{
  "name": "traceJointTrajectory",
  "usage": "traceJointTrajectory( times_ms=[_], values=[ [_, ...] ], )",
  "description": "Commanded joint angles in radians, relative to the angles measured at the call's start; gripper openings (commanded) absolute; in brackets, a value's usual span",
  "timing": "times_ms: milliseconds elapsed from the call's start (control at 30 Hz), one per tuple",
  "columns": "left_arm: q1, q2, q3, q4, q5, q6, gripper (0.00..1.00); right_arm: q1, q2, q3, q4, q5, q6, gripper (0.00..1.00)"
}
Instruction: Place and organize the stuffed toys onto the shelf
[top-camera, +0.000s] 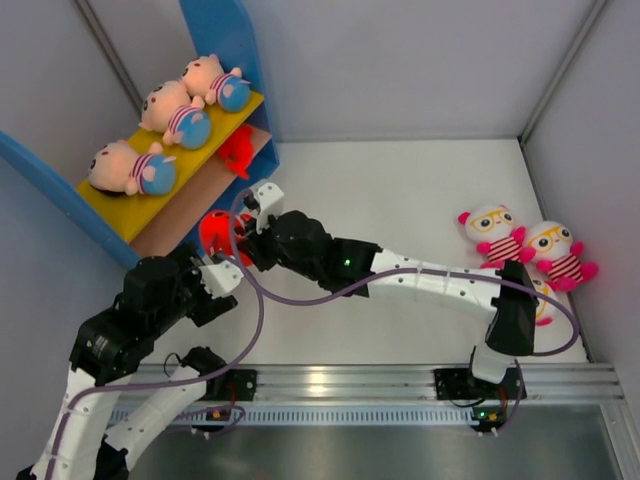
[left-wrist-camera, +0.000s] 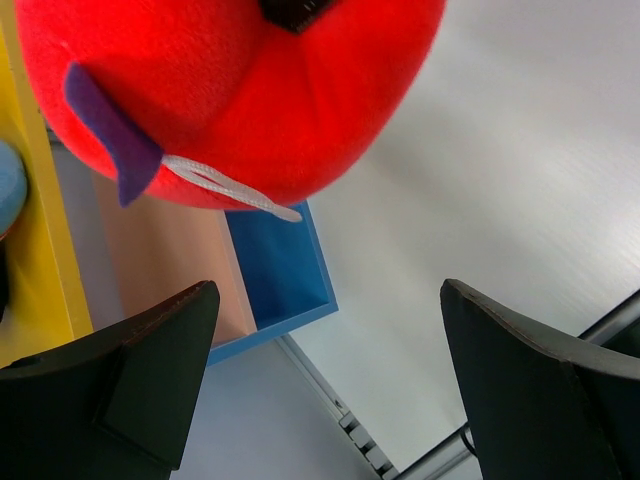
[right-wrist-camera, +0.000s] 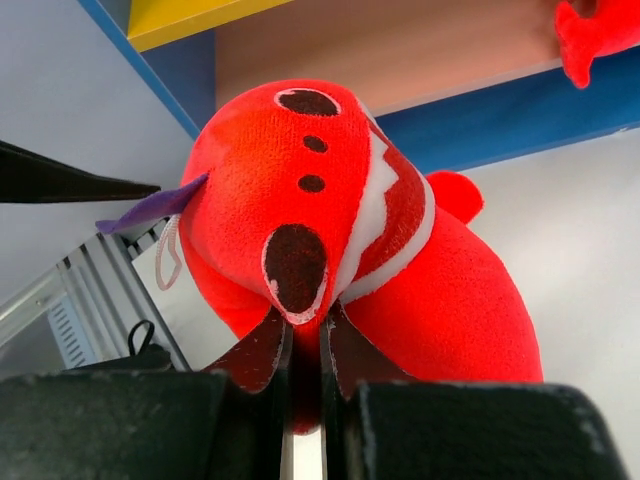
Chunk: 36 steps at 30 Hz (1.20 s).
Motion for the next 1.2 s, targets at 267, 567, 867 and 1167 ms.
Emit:
traceJointTrajectory(
  times_ms=[267,567,867,1167],
  values=[
    [0.005,-0.122,0.026,0.096,-0.073,-0.053,0.98,0.022,0.035,0.065,0.098,-0.016,0.017,0.0],
    [0.005,-0.044,0.066,0.099,0.11,-0.092,0.98,0.022,-0.006,0.058,0.103,-0.143,0.012,0.0],
    [0.005,0.069,0.112,0.143,0.131,-0.053,0.98,-0.012,-0.1,-0.034,0.164,-0.345,-0.037,0.0],
    [0.006,0.131,0.105,0.142,0.245,-0.05,0.0,-0.018,-0.132,-0.073,0.163,-0.542,-0.066,0.0]
  ],
)
